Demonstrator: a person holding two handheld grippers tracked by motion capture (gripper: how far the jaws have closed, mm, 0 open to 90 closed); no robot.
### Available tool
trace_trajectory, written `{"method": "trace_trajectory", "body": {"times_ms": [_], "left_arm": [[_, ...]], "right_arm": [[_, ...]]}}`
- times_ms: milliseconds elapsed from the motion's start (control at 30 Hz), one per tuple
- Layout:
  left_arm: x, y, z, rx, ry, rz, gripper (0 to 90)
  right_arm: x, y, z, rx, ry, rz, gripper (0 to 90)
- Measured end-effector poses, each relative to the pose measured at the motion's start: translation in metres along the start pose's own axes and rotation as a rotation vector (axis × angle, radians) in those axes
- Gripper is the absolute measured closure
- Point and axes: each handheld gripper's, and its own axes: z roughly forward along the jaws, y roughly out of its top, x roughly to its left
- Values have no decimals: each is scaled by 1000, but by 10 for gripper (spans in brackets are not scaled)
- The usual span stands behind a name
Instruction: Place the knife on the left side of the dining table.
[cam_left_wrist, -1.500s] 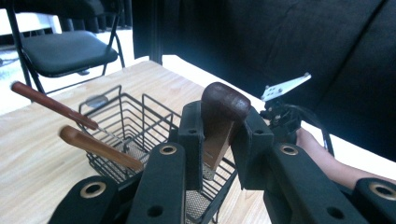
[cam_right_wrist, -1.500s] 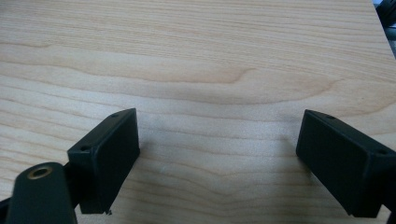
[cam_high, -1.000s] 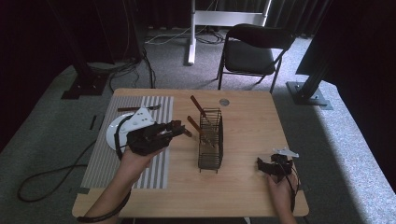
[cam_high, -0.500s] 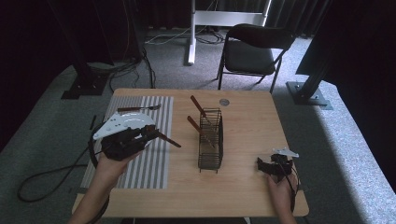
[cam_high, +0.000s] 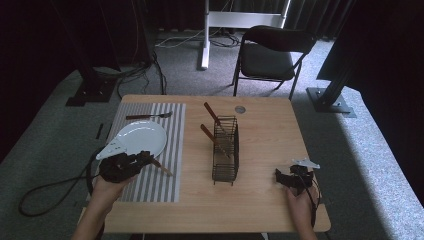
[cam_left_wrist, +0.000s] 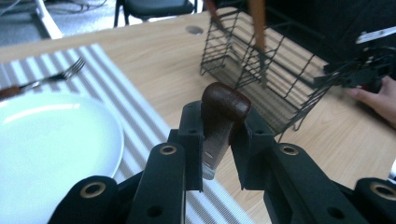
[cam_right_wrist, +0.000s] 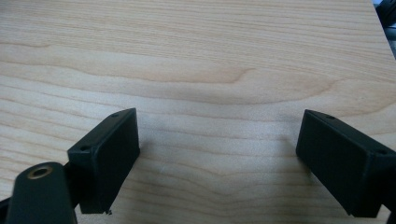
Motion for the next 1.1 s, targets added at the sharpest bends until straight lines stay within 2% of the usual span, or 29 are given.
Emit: {"method": "trace_trajectory", "body": {"times_ms": [200, 367, 500, 633, 767, 867, 900, 967, 1000, 1100], "left_arm": [[10, -10, 6, 12, 5, -31, 751], [14, -12, 4, 16, 3, -48, 750], [21, -19, -2, 20, -4, -91, 748], [31, -30, -8, 30, 25, -138, 745], [36, -39, -11, 37, 47, -159, 746], [42, -48, -14, 30, 62, -207, 725], [46, -54, -15, 20, 70, -235, 720], [47, -57, -15, 20, 79, -244, 698], [50, -61, -15, 23, 96, -257, 686], [53, -66, -14, 20, 104, -273, 658]], "right_arm": [[0, 0, 0, 0, 0, 0, 126], [0, 0, 0, 0, 0, 0, 126], [0, 0, 0, 0, 0, 1, 126], [0, 0, 0, 1, 0, 1, 126], [0, 0, 0, 1, 0, 1, 126], [0, 0, 0, 1, 0, 2, 126], [0, 0, 0, 1, 0, 2, 126], [0, 0, 0, 1, 0, 2, 126], [0, 0, 0, 1, 0, 2, 126], [0, 0, 0, 1, 0, 2, 126]]}}
